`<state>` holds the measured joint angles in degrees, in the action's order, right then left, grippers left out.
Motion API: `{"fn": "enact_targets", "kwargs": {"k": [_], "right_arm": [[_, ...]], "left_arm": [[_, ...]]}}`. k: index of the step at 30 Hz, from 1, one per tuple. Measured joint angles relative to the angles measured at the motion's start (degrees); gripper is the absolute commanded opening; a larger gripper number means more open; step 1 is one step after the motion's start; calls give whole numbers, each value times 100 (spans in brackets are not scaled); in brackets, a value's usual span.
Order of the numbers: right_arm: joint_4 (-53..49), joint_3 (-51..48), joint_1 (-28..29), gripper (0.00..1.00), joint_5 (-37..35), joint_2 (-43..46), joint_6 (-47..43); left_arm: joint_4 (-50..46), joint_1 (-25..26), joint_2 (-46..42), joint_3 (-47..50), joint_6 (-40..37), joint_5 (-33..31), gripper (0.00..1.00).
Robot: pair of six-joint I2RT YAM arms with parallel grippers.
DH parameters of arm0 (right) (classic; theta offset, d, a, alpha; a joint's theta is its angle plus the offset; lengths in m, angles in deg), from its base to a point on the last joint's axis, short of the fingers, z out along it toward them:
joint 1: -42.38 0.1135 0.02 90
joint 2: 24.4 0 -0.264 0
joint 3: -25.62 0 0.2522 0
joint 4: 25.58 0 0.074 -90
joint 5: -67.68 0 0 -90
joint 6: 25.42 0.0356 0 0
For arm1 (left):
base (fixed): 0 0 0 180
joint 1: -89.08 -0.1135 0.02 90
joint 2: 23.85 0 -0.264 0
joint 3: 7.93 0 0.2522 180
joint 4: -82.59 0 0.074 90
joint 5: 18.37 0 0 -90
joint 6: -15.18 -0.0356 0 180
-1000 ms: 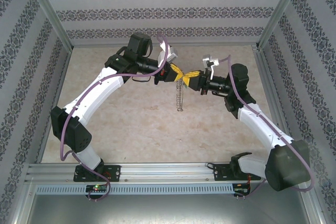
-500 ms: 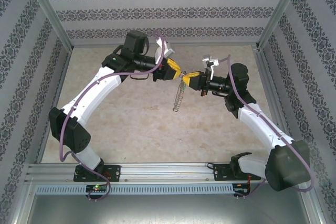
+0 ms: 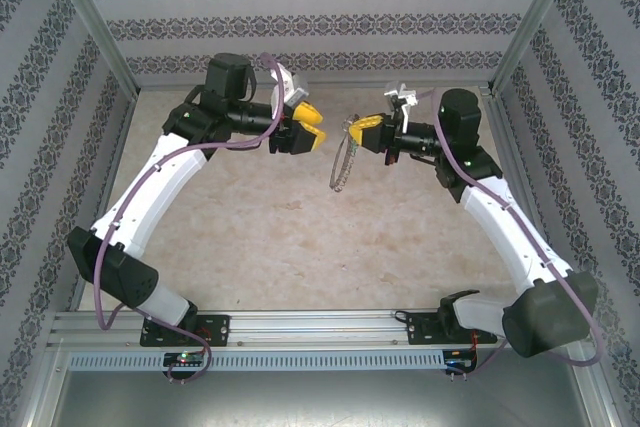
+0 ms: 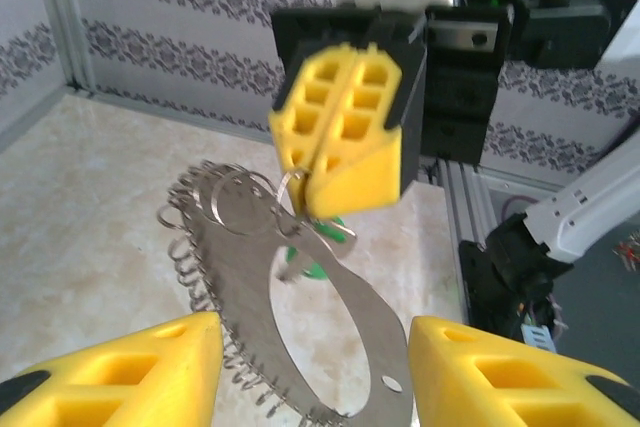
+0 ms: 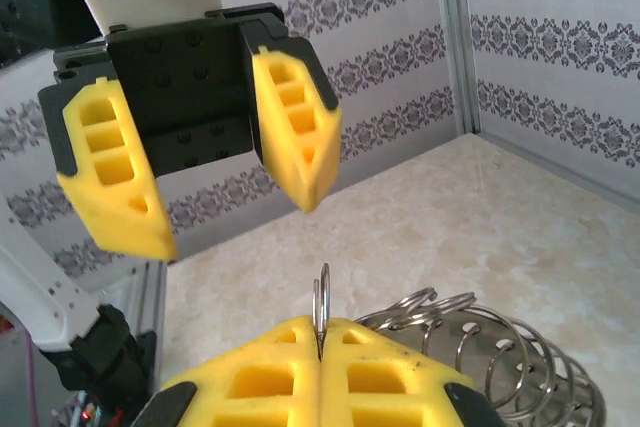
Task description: Put the keys on the keyring
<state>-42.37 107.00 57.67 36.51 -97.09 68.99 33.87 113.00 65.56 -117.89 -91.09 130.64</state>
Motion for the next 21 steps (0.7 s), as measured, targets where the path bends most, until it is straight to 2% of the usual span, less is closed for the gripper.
{"fn": "enact_targets", "kwargs": {"k": [8, 21], "right_arm": [[-1443, 531, 177, 0, -243, -393, -1224], [-2533, 955, 363, 0, -284, -962, -2081]], "left_arm": [[-350, -4, 428, -2, -356, 103, 50], [-1008, -136, 1104, -662, -966, 271, 48]]}}
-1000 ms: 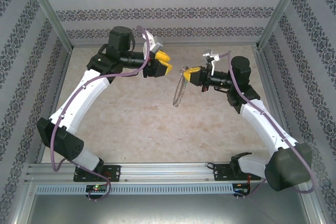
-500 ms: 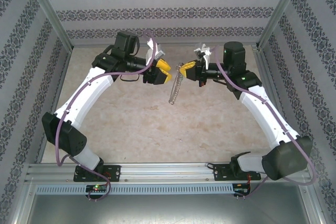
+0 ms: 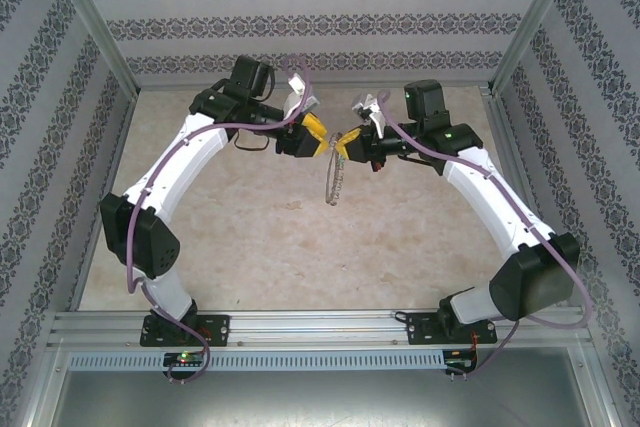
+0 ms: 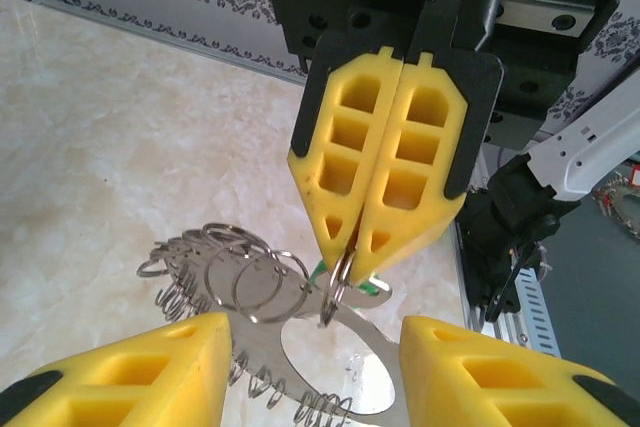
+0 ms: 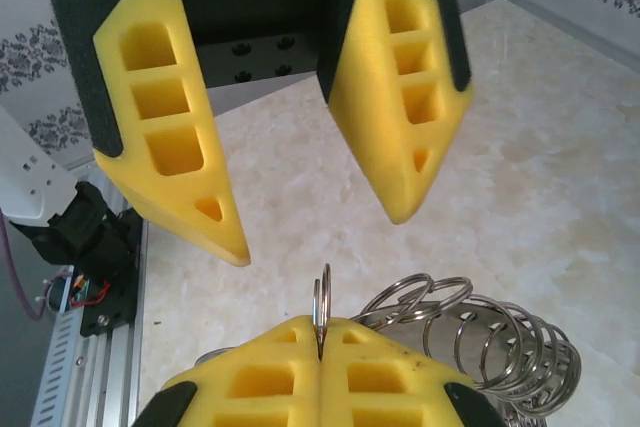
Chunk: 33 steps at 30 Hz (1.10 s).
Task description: Put the keys on the keyring
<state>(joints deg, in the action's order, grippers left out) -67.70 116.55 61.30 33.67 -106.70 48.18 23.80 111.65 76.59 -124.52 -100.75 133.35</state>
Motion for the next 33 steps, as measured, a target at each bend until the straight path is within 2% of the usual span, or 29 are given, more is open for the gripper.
{"fn": "enact_targets", "kwargs": {"k": [11, 33], "right_arm": [[-319, 109, 61, 0, 22, -164, -205], [-317, 109, 85, 0, 24, -177, -308]], "left_arm": [[-544, -9, 442, -297, -367, 348, 40], [-881, -9, 673, -483, -566, 820, 30]]}}
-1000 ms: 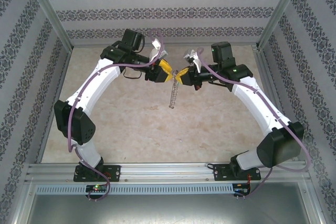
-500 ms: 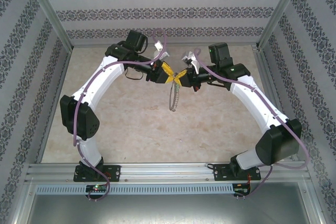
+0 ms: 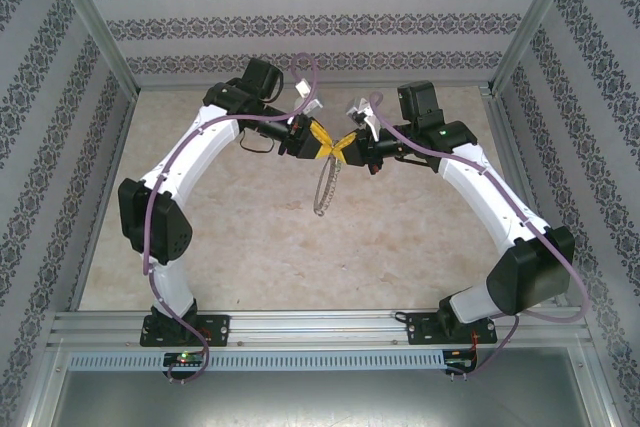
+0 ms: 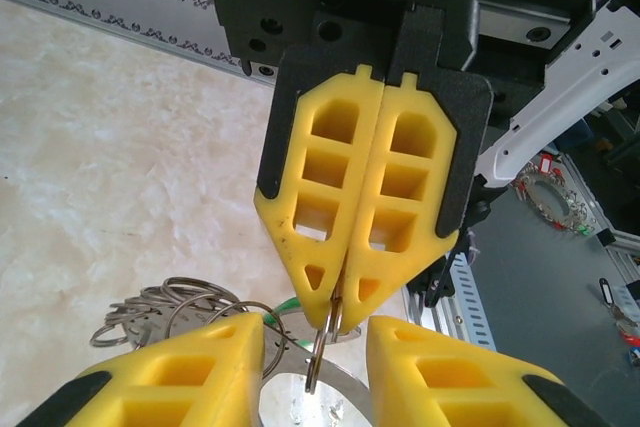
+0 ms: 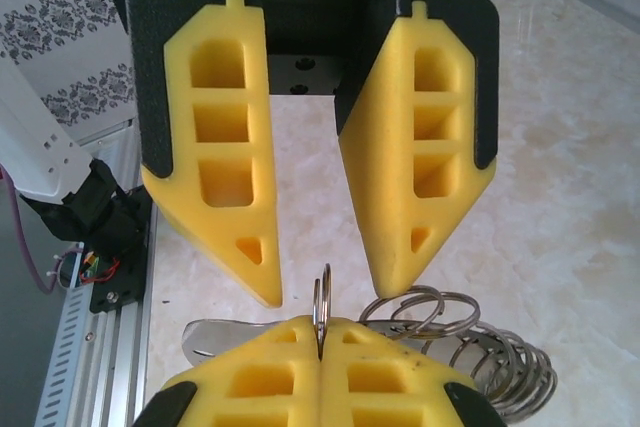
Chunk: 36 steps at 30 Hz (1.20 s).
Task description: Put the keys on the keyring
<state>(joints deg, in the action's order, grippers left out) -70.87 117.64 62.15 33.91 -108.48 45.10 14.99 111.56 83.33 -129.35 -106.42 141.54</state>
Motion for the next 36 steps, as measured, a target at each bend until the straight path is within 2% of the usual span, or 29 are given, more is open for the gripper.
{"fn": "enact_targets", "kwargs": {"k": [6, 11, 17, 21, 22, 30, 36], "right_arm": [[-2, 0, 0, 0, -7, -48, 0], [2, 0, -2, 0, -33, -96, 0], [2, 0, -2, 0, -59, -118, 2], [-2, 0, -4, 0, -136, -157, 2], [-7, 0, -7, 0, -140, -164, 2], [-20, 0, -17, 0, -234, -197, 26], [81, -2, -44, 0, -280, -197, 212]], "left_arm": [[-72, 0, 76, -2, -52, 55, 25], [-114, 0, 101, -7, -83, 66, 17], [-190, 7, 170, -72, -118, 85, 16], [-258, 7, 243, -111, -155, 79, 1], [-264, 9, 245, -114, -179, 57, 0], [-48, 39, 214, -26, -72, -142, 0], [890, 44, -138, 577, 291, -262, 0]]}}
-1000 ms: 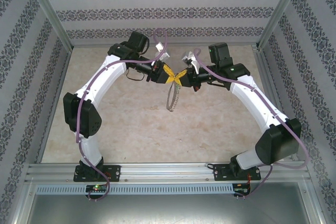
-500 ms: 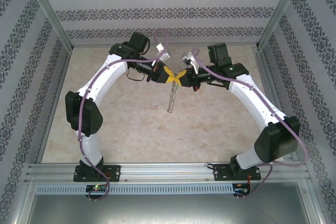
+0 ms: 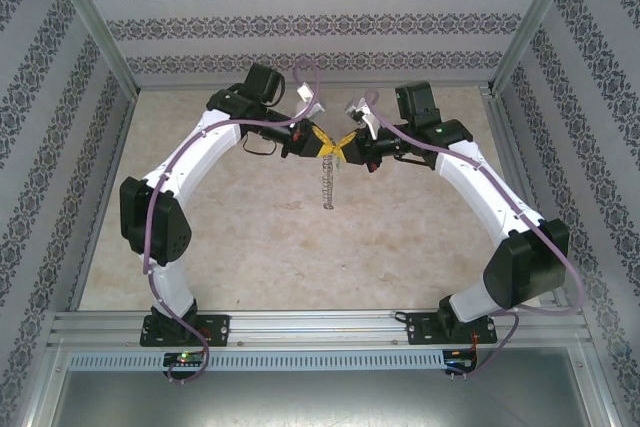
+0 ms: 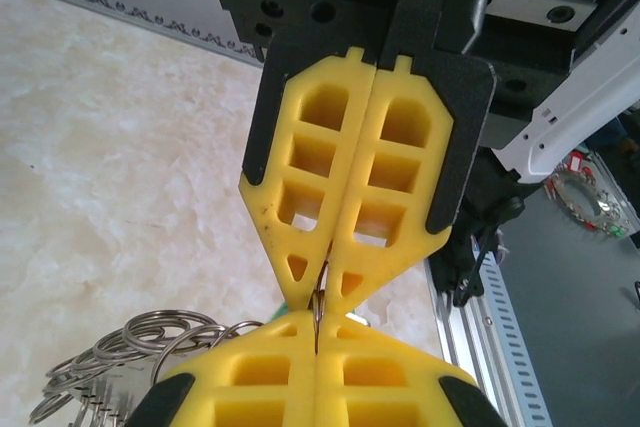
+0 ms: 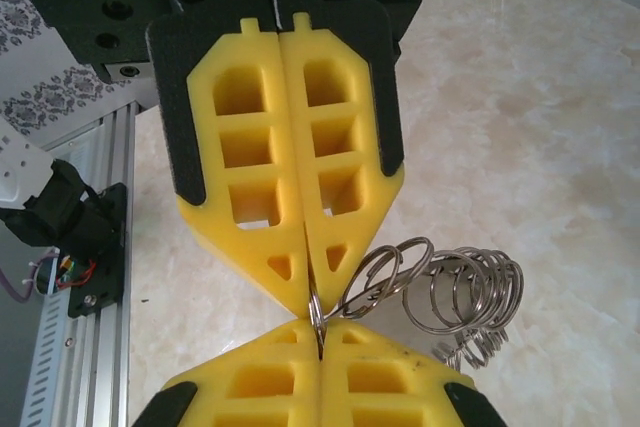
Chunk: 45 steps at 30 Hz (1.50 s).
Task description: Put the keys on the keyring
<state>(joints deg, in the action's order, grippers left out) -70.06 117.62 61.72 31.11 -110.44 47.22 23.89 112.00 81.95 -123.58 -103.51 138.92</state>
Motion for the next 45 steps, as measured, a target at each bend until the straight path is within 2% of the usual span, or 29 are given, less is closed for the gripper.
{"fn": "enact_targets", "kwargs": {"k": [3, 5, 7, 9, 14, 21, 30, 37, 45], "right_arm": [[122, 0, -24, 3, 20, 0, 101], [210, 0, -59, 19, 52, 0, 155], [306, -4, -111, 29, 81, 0, 232], [455, -42, -160, 36, 184, 39, 330], [911, -393, -367, 45, 439, 470, 675], [1908, -1318, -713, 48, 337, 1274, 1440], [2892, -2378, -568, 49, -149, 1565, 2216], [3088, -2518, -101, 50, -374, 1543, 2323], [3139, -2481, 72, 48, -542, 1198, 2315]], "left_arm": [[382, 0, -136, 168, 201, -79, 0], [540, 0, -151, 181, 297, -114, 0], [697, 22, -151, 192, 396, -138, 0], [813, 35, -151, 201, 470, -184, 0], [1001, 37, -151, 289, 590, -208, 0], [1128, 37, -151, 291, 763, -267, 0], [1215, 37, -179, 291, 863, -284, 0], [1244, 37, -223, 289, 892, -284, 0], [1241, 37, -225, 286, 914, -286, 0]]}}
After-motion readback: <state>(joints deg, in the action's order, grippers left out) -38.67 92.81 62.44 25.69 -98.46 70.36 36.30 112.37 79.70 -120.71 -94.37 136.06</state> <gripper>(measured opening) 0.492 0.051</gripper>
